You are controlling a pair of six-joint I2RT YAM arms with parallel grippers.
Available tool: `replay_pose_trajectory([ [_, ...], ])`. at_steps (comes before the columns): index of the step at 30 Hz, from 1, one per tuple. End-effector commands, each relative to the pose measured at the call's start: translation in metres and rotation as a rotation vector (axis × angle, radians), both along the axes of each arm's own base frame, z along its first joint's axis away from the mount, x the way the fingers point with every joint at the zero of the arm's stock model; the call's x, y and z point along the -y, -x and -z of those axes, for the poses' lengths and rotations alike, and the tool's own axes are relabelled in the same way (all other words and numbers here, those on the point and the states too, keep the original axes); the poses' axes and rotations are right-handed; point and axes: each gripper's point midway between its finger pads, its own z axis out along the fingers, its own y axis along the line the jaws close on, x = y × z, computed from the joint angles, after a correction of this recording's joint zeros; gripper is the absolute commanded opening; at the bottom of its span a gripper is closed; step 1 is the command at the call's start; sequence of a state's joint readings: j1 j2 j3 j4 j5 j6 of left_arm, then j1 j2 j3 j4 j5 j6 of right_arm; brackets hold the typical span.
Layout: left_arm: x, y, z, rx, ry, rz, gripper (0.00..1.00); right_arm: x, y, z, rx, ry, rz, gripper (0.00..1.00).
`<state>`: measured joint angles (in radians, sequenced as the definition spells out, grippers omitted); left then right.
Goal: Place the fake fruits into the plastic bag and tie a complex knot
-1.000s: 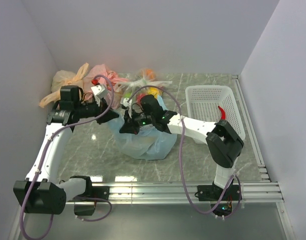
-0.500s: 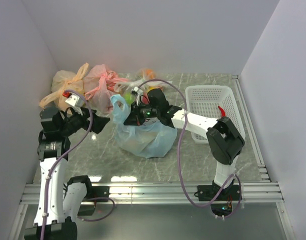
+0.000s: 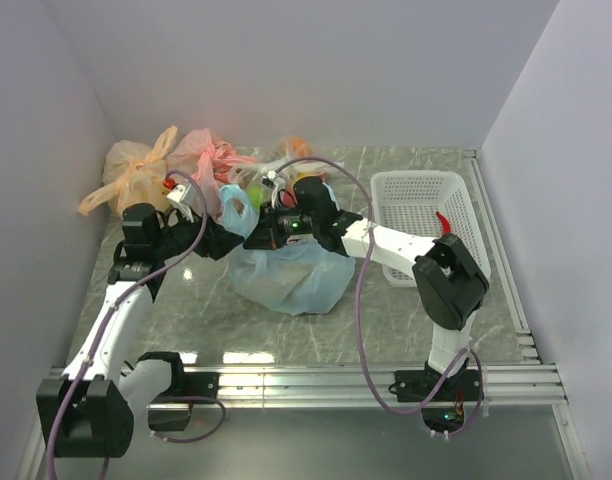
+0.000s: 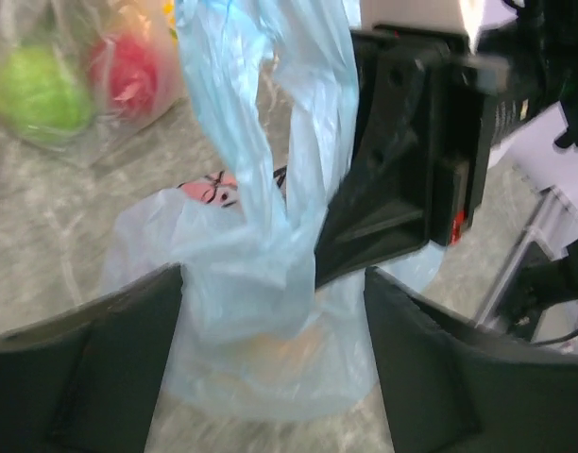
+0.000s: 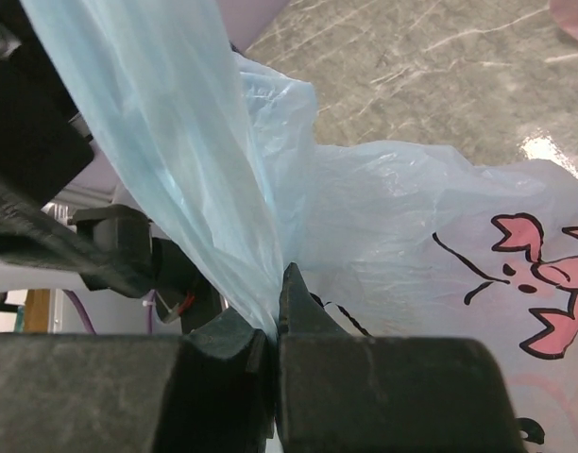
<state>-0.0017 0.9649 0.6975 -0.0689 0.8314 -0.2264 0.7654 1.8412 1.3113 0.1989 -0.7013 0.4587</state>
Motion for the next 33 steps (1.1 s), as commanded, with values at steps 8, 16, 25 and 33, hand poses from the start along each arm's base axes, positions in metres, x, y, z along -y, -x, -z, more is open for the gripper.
replay_pose_trajectory([
  [8, 0.019, -0.011, 0.017, -0.103, 0.139, 0.064, 0.01, 0.007, 0.024, -0.014, 0.157, 0.021, -0.103, 0.13],
  [16, 0.031, 0.034, 0.013, -0.045, 0.13, 0.337, 0.0, 0.064, 0.031, -0.036, 0.397, 0.117, -0.153, 0.51],
  [25, 0.034, 0.043, 0.004, 0.011, 0.113, 0.441, 0.0, 0.053, 0.025, -0.011, 0.361, 0.1, -0.233, 0.93],
  [33, 0.042, 0.041, 0.01, 0.013, 0.104, 0.591, 0.01, 0.037, 0.032, -0.017, 0.401, -0.007, -0.303, 0.96],
])
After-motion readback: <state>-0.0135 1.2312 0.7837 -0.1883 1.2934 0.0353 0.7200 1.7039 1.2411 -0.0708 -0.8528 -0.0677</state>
